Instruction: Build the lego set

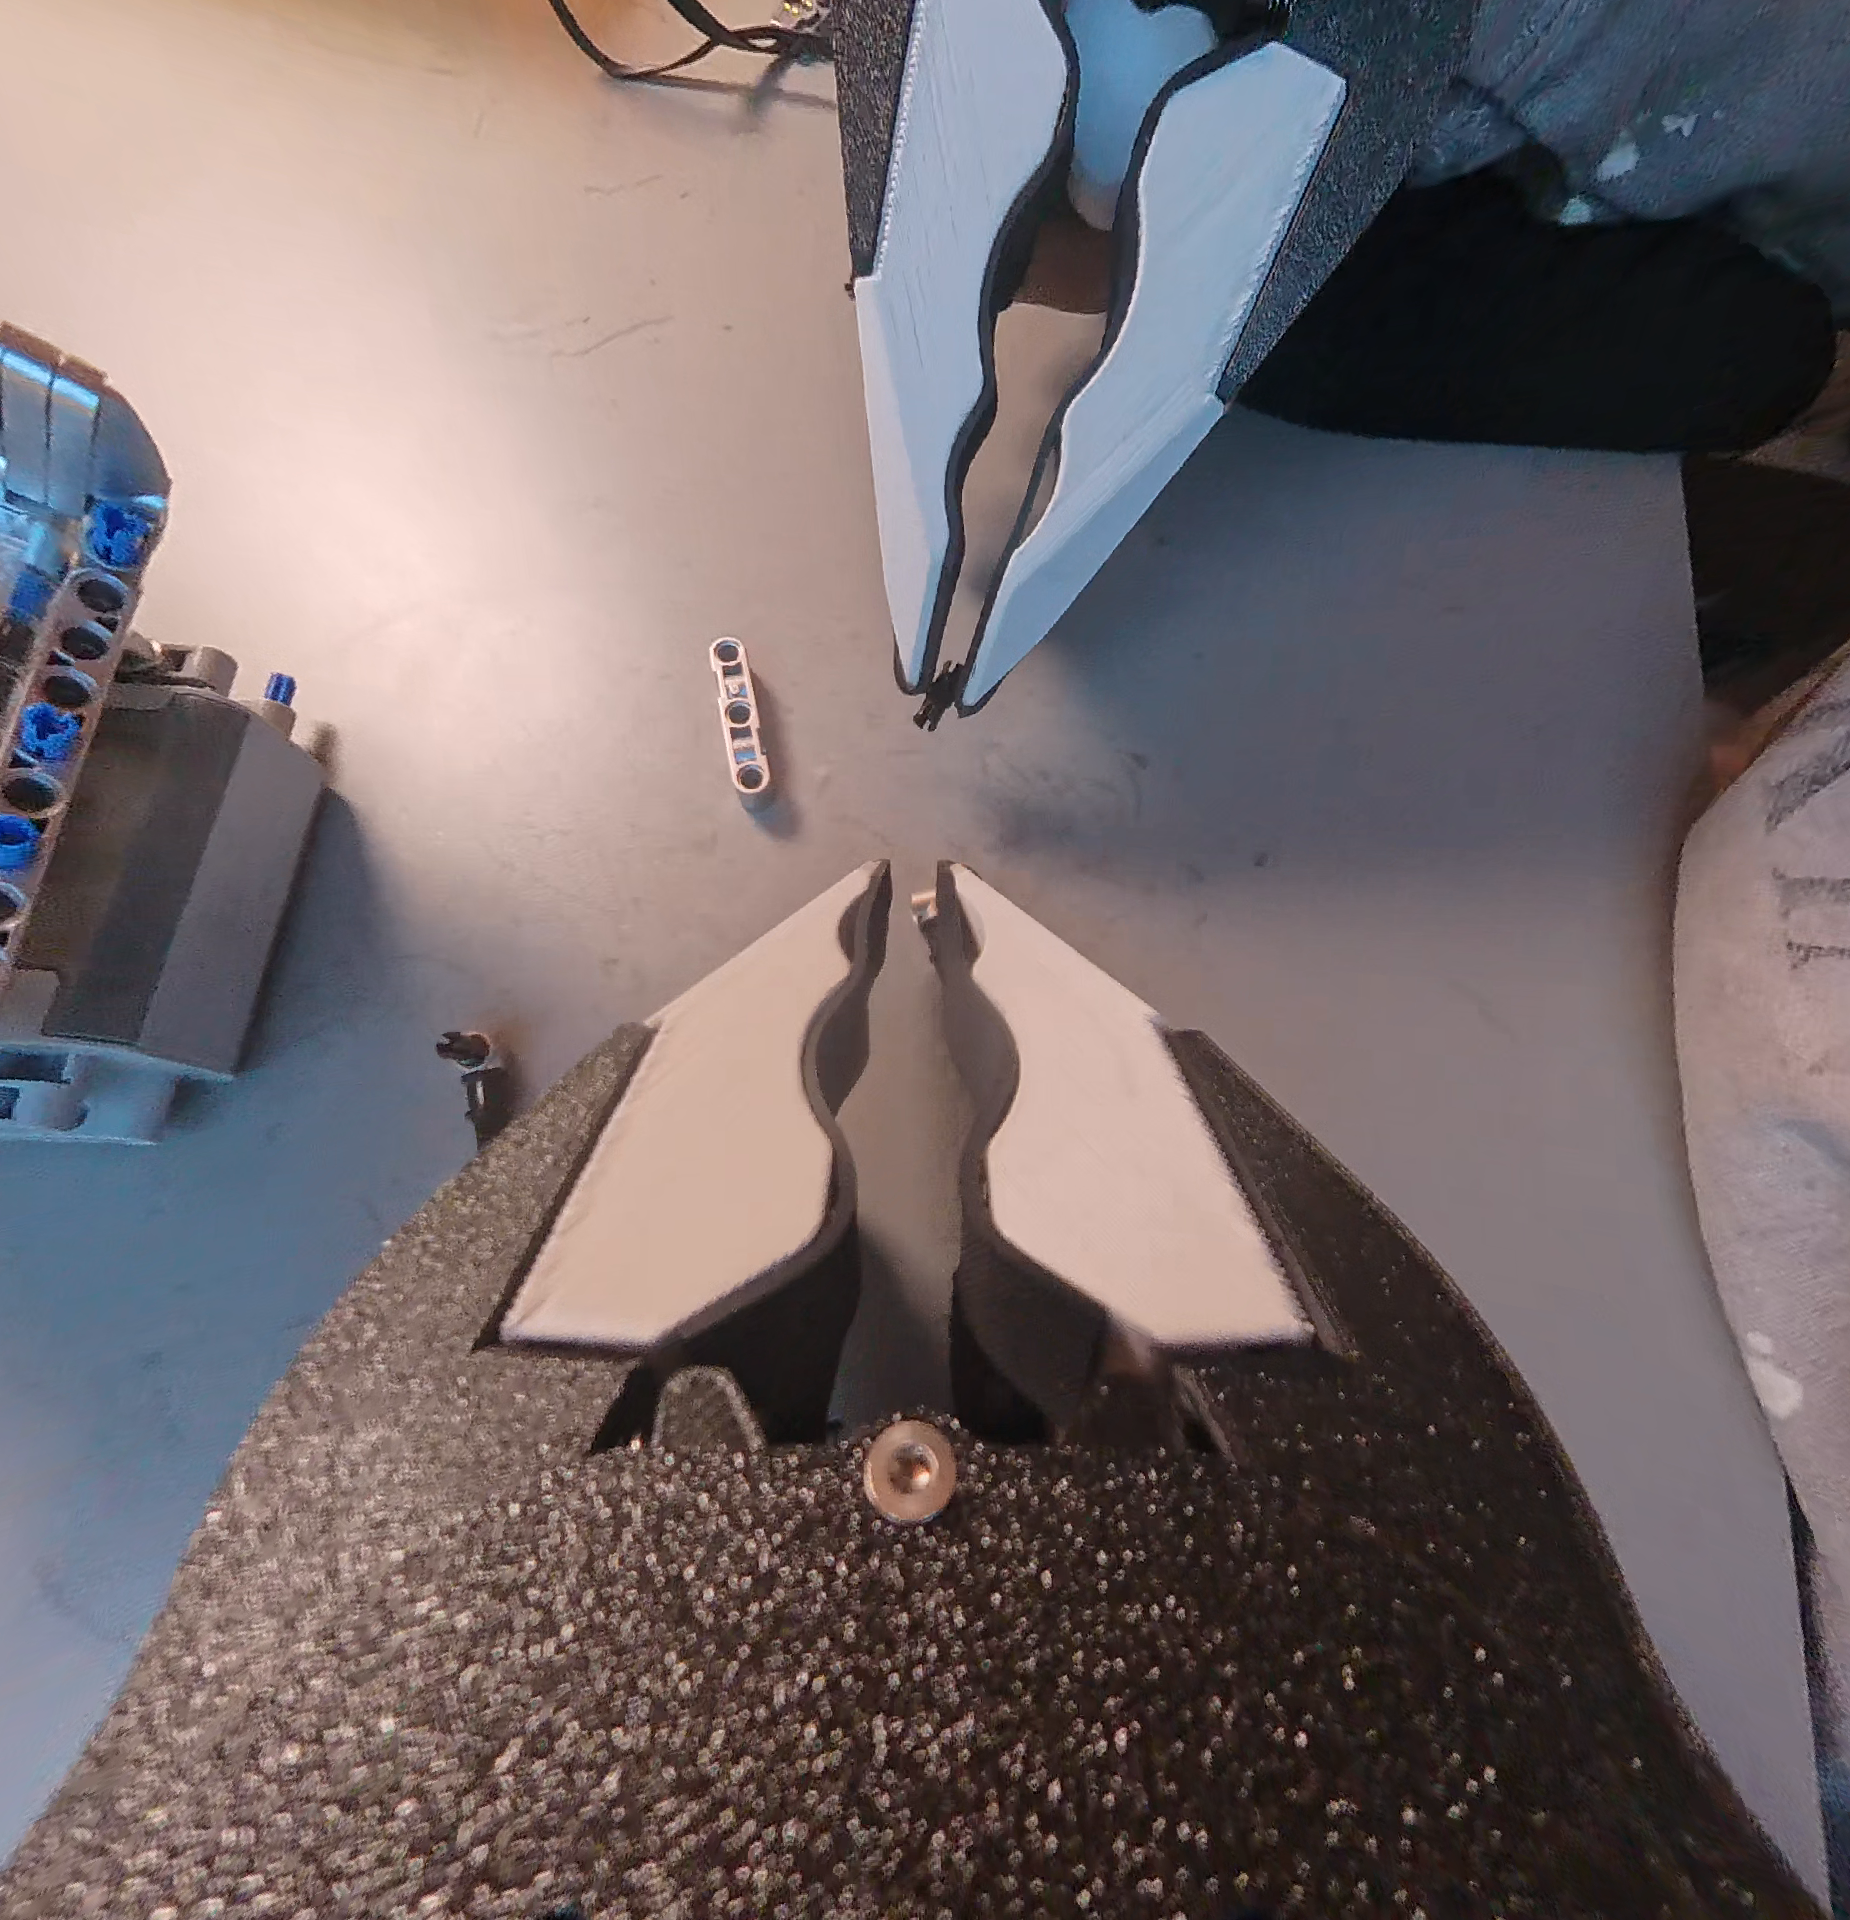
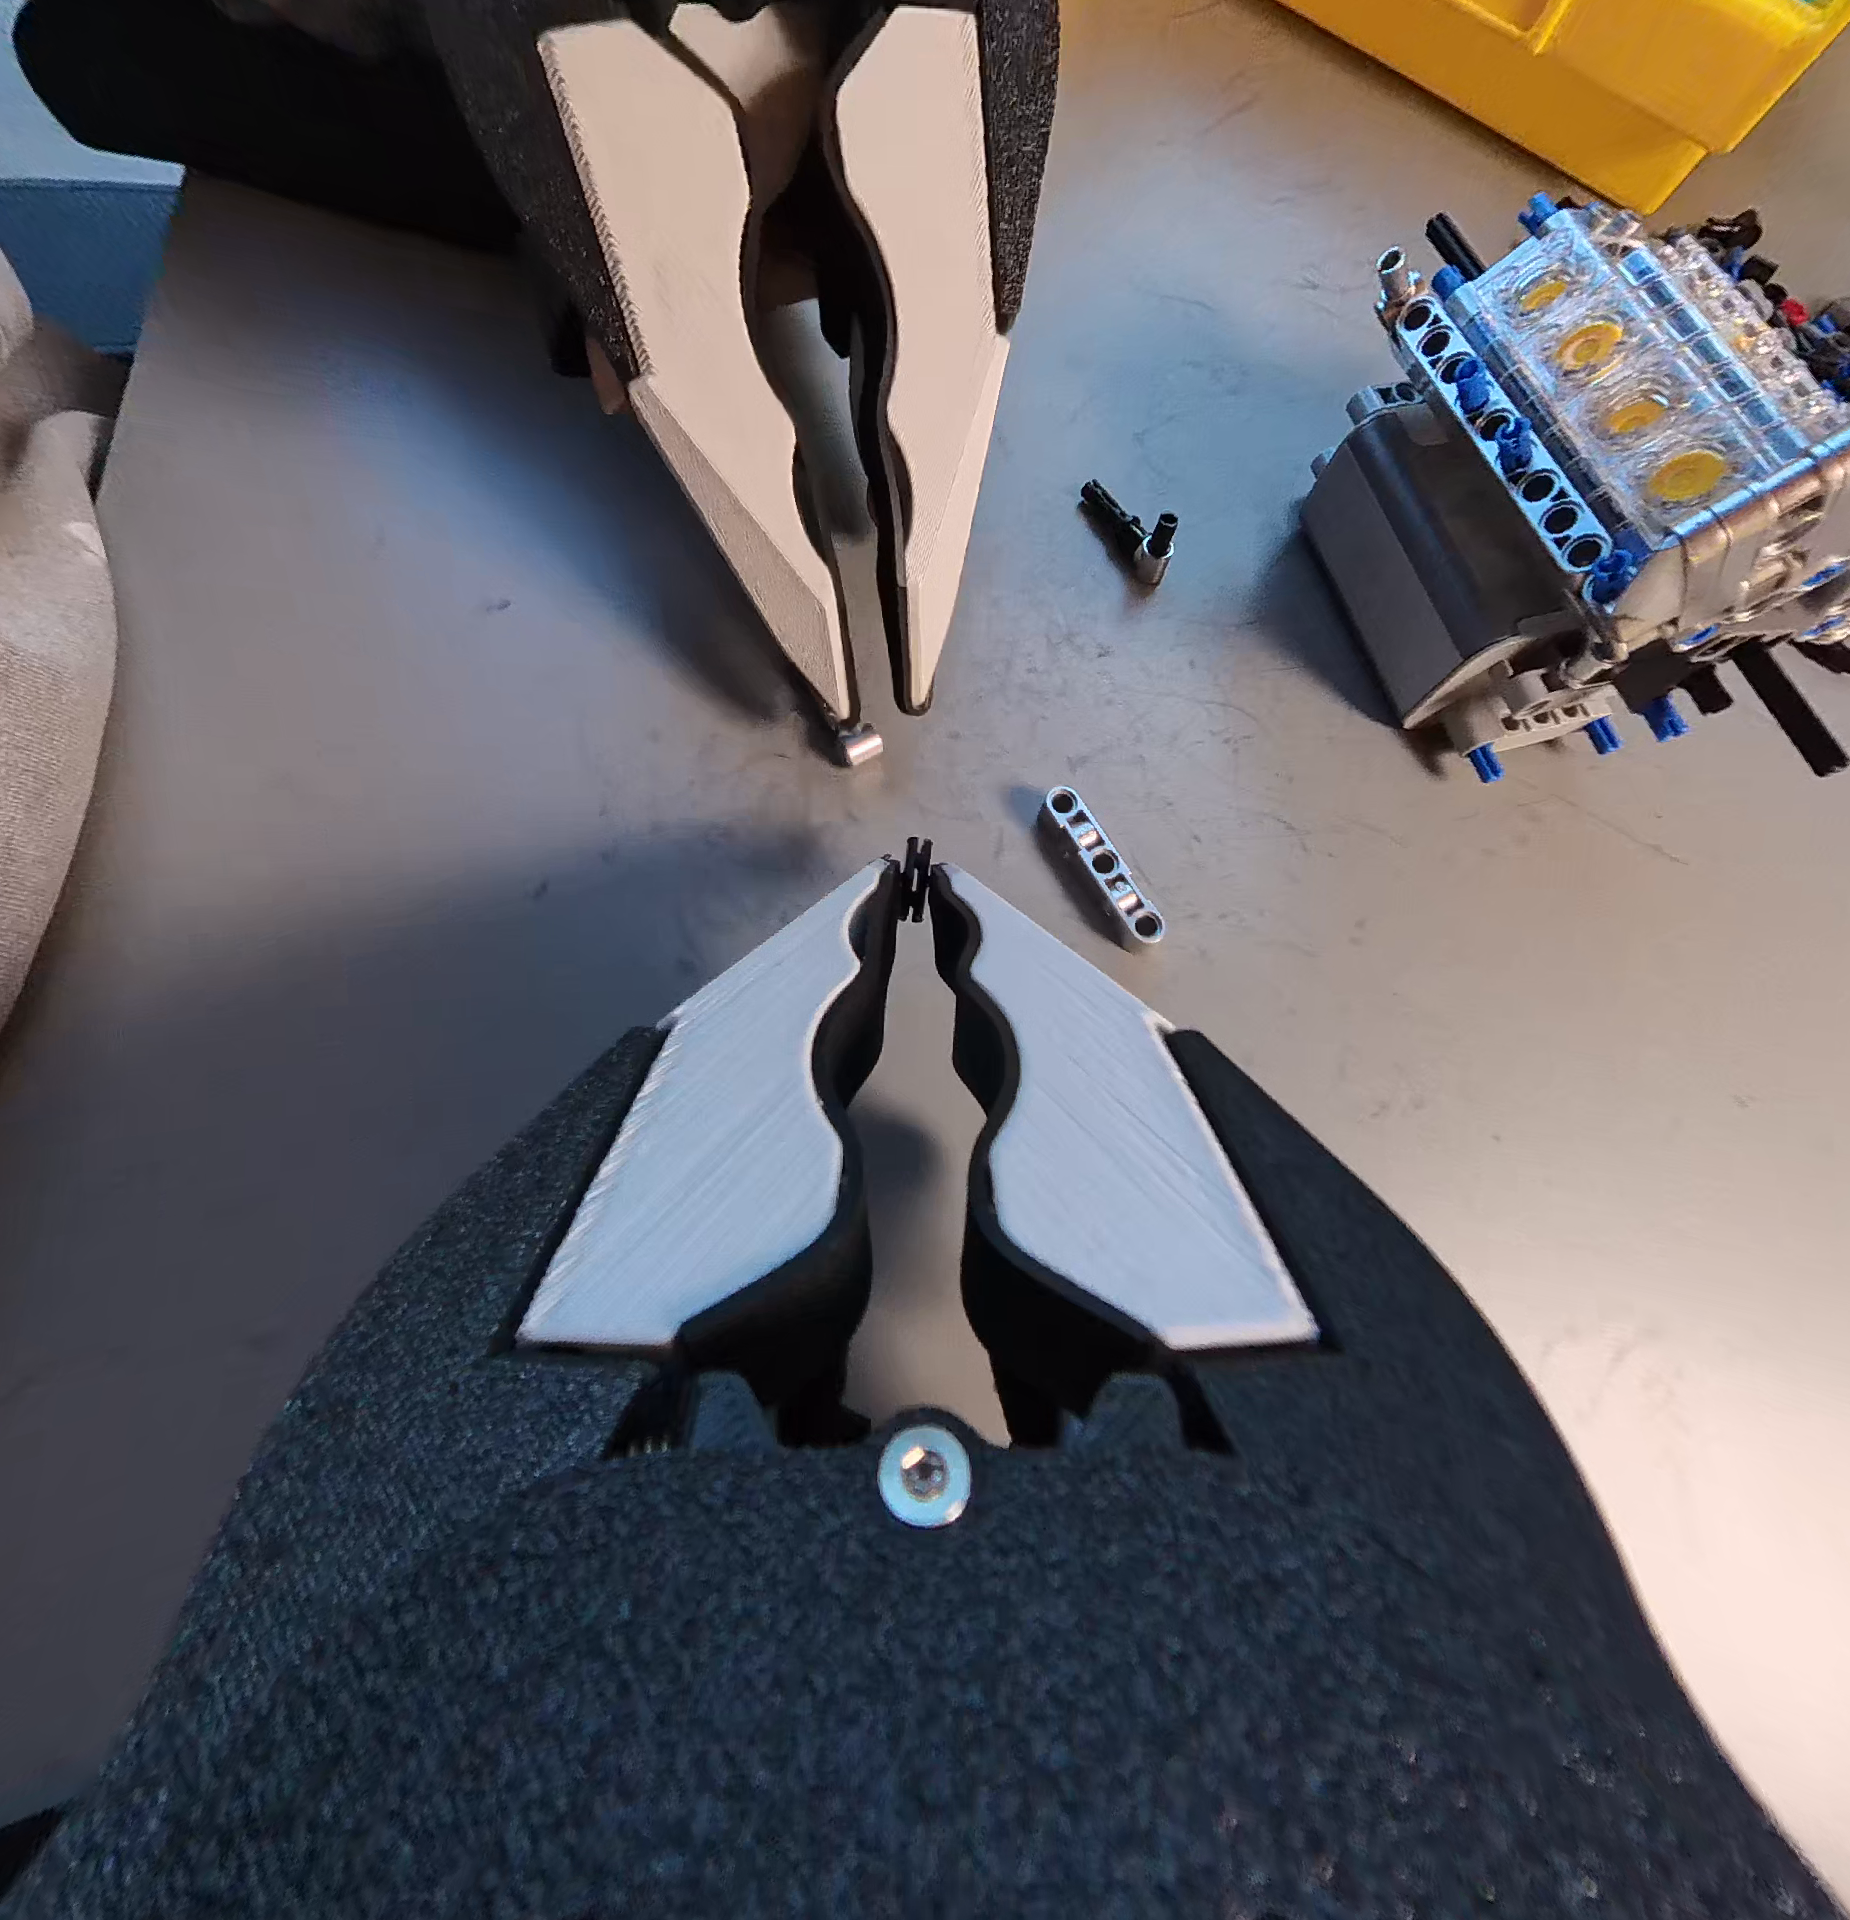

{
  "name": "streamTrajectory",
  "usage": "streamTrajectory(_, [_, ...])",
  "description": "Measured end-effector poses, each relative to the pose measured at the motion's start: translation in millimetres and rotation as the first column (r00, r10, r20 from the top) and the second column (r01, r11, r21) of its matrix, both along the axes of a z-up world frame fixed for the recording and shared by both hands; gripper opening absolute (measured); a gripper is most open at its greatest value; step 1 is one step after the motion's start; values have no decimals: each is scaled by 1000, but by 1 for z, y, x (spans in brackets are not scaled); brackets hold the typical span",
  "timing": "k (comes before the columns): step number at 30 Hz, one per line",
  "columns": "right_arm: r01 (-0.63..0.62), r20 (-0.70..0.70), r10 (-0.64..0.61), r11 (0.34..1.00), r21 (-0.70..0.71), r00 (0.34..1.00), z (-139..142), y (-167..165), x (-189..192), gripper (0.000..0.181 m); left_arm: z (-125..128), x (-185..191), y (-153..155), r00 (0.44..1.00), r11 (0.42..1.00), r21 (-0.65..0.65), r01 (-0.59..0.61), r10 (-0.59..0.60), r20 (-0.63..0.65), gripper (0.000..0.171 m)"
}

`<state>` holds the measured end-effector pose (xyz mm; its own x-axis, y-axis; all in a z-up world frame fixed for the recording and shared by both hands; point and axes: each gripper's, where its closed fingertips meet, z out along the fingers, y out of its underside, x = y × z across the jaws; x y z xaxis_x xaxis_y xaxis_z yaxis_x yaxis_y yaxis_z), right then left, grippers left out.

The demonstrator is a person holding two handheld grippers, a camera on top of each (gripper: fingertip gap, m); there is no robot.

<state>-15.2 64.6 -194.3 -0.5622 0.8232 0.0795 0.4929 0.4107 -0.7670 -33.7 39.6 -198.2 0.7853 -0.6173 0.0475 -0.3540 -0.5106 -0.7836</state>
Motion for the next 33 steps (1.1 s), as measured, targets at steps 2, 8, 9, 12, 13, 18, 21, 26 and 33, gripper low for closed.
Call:
streamTrajectory(2, [6,0,-6,1000,2,1000,0,1,1,4,-4,1,0,999,1000,-7,-2,2,-32,7])
streamTrajectory(8, [12,0,-12,1000,5,1000,0,3,2,4,-13,3,-4,993,999,-15,32,-33,-112,7])
streamTrajectory(9, [12,0,-12,1000,6,1000,0,3,2,4,-14,4,-5,990,999,-2,44,-44,-135,7])
streamTrajectory(12, [16,-1,-16,1000,6,1000,0,4,3,4,-14,4,-5,984,998,22,59,-55,-167,6])
streamTrajectory(13, [17,-1,-17,1000,6,1000,0,5,3,4,-14,4,-6,984,998,22,62,-58,-166,6])
streamTrajectory(18, [21,-5,-21,1000,5,1000,1,5,4,4,-9,5,-7,986,995,41,88,-81,-149,9])
streamTrajectory(21, [21,-6,-21,1000,2,1000,1,5,5,4,-7,1,-13,985,993,15,113,-110,-130,16])
streamTrajectory(26, [10,-5,-10,1000,-6,1000,2,2,5,4,-14,-11,-22,982,992,-38,117,-121,-146,12])
streamTrajectory(33, [-11,-18,11,999,-30,1000,5,-5,5,4,-15,3,-17,985,993,-29,110,-113,-133,2])
